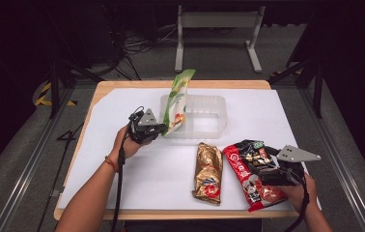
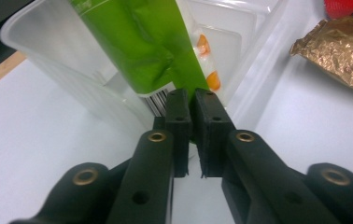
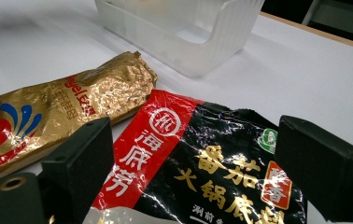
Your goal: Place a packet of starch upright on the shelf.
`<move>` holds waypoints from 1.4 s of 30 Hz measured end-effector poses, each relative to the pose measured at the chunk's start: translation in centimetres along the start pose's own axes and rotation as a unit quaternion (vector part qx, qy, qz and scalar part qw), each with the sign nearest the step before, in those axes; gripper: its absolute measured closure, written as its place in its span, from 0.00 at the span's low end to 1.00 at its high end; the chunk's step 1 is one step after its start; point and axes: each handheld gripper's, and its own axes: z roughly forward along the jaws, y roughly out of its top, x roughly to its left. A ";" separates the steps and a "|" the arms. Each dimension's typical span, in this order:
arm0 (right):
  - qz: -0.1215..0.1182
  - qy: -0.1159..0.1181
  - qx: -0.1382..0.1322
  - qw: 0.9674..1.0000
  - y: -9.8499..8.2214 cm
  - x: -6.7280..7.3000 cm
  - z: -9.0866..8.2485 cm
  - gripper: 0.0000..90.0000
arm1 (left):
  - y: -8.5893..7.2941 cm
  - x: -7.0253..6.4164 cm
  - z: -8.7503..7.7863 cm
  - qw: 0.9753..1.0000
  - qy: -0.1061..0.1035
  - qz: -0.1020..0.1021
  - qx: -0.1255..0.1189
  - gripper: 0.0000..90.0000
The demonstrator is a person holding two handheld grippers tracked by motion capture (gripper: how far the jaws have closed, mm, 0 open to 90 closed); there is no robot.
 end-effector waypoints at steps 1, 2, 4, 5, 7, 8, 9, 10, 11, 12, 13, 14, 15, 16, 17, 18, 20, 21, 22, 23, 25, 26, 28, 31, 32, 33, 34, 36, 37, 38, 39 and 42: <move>-0.001 0.000 0.000 1.000 0.0 0.0 0.0 0.14 | 0.1 -0.1 0.2 1.000 0.006 0.002 0.002 0.98; -0.001 0.000 0.001 1.000 0.0 0.0 0.0 0.14 | 0.1 -0.1 0.2 1.000 0.006 0.002 0.002 0.99; -0.001 0.000 0.001 1.000 0.0 0.0 0.1 0.14 | 0.5 -0.3 0.6 1.000 0.014 0.010 0.008 1.00; 0.000 0.001 0.001 1.000 0.0 0.0 0.1 0.14 | 0.7 -0.5 0.8 1.000 0.019 0.015 0.011 1.00; -0.001 0.000 0.003 1.000 0.0 0.0 0.1 0.14 | 1.3 -0.8 1.5 0.999 0.027 0.031 0.018 1.00; -0.001 0.000 0.003 1.000 0.0 0.0 0.1 0.14 | 1.3 -0.8 1.5 0.999 0.027 0.031 0.018 1.00; -0.001 0.000 0.004 1.000 0.0 0.0 0.2 0.14 | 1.7 -1.0 1.8 0.999 0.028 0.036 0.021 1.00; -0.001 -0.001 0.004 1.000 0.0 0.0 0.2 0.14 | 2.0 -1.2 2.2 0.998 0.030 0.039 0.026 1.00; -0.001 -0.001 0.005 1.000 0.0 0.0 0.2 0.14 | 2.1 -1.3 2.5 0.998 0.034 0.037 0.027 1.00; -0.001 -0.001 0.005 1.000 0.0 0.0 0.2 0.14 | 2.1 -1.3 2.5 0.998 0.034 0.037 0.027 1.00; 0.000 -0.001 0.005 1.000 0.0 0.0 0.2 0.14 | 2.2 -1.3 2.7 0.998 0.035 0.037 0.032 1.00; -0.001 0.000 0.004 1.000 -0.1 0.0 0.2 0.14 | 2.2 -1.3 2.9 0.998 0.035 0.038 0.036 1.00; 0.000 0.000 0.004 1.000 -0.1 0.0 0.2 0.14 | 2.1 -1.2 2.9 0.998 0.038 0.038 0.040 1.00; 0.000 0.000 0.004 1.000 -0.1 0.0 0.2 0.14 | 2.0 -1.0 3.1 0.997 0.048 0.037 0.048 1.00; 0.000 0.000 0.004 1.000 -0.1 0.0 0.2 0.14 | 1.7 -0.8 3.2 0.997 0.049 0.032 0.053 1.00; 0.000 0.001 0.004 1.000 -0.1 0.0 0.2 0.14 | 1.6 -0.5 3.2 0.997 0.048 0.025 0.054 1.00; -0.003 0.002 0.003 1.000 0.0 0.0 0.2 0.14 | 1.3 -0.4 3.6 0.994 0.069 0.040 0.080 1.00; -0.003 0.001 0.002 1.000 0.0 0.0 0.1 0.14 | 1.4 -0.4 3.7 0.994 0.070 0.036 0.080 1.00; -0.003 -0.001 0.001 1.000 0.0 0.0 0.1 0.14 | 1.4 -0.5 3.7 0.994 0.063 0.037 0.075 1.00; -0.002 -0.002 0.000 1.000 0.0 0.0 0.0 0.14 | 1.3 -0.5 3.6 0.995 0.058 0.037 0.068 1.00; -0.004 -0.003 0.001 1.000 0.0 0.0 0.0 0.14 | 1.4 -0.7 3.4 0.997 0.047 0.033 0.054 1.00; -0.004 -0.003 0.001 1.000 0.0 0.1 0.0 0.14 | 1.5 -0.7 3.2 0.998 0.042 0.029 0.043 0.99; -0.003 -0.002 -0.001 1.000 0.0 0.1 -0.1 0.14 | 1.8 -1.0 2.7 0.998 0.039 0.029 0.030 0.96; -0.002 0.000 -0.003 1.000 0.0 0.0 -0.1 0.14 | 2.1 -1.2 1.9 0.999 0.036 0.031 0.016 0.94; -0.002 0.000 -0.003 1.000 0.0 -0.1 -0.1 0.14 | 2.2 -1.3 1.6 0.999 0.033 0.029 0.010 0.94; -0.002 -0.001 -0.004 1.000 0.0 -0.1 -0.2 0.14 | 2.2 -1.3 1.3 0.999 0.033 0.029 0.006 0.94; -0.003 -0.002 -0.004 1.000 0.0 -0.1 -0.2 0.14 | 2.3 -1.4 1.0 0.999 0.030 0.029 0.003 0.93; -0.004 -0.002 -0.006 1.000 0.0 -0.1 -0.3 0.14 | 2.2 -1.4 0.4 0.999 0.024 0.023 -0.007 0.90; -0.002 -0.003 -0.008 1.000 0.0 -0.1 -0.4 0.14 | 2.2 -1.4 0.1 1.000 0.020 0.020 -0.014 0.89; -0.001 -0.003 -0.010 1.000 0.0 -0.2 -0.4 0.14 | 2.1 -1.4 -0.2 0.999 0.015 0.021 -0.021 0.88; 0.002 -0.002 -0.011 1.000 0.0 -0.2 -0.4 0.14 | 2.1 -1.4 -0.5 0.999 0.014 0.021 -0.024 0.87; 0.003 -0.004 -0.008 1.000 0.1 -0.2 -0.3 0.14 | 2.0 -1.3 -1.3 0.999 -0.002 0.014 -0.039 0.80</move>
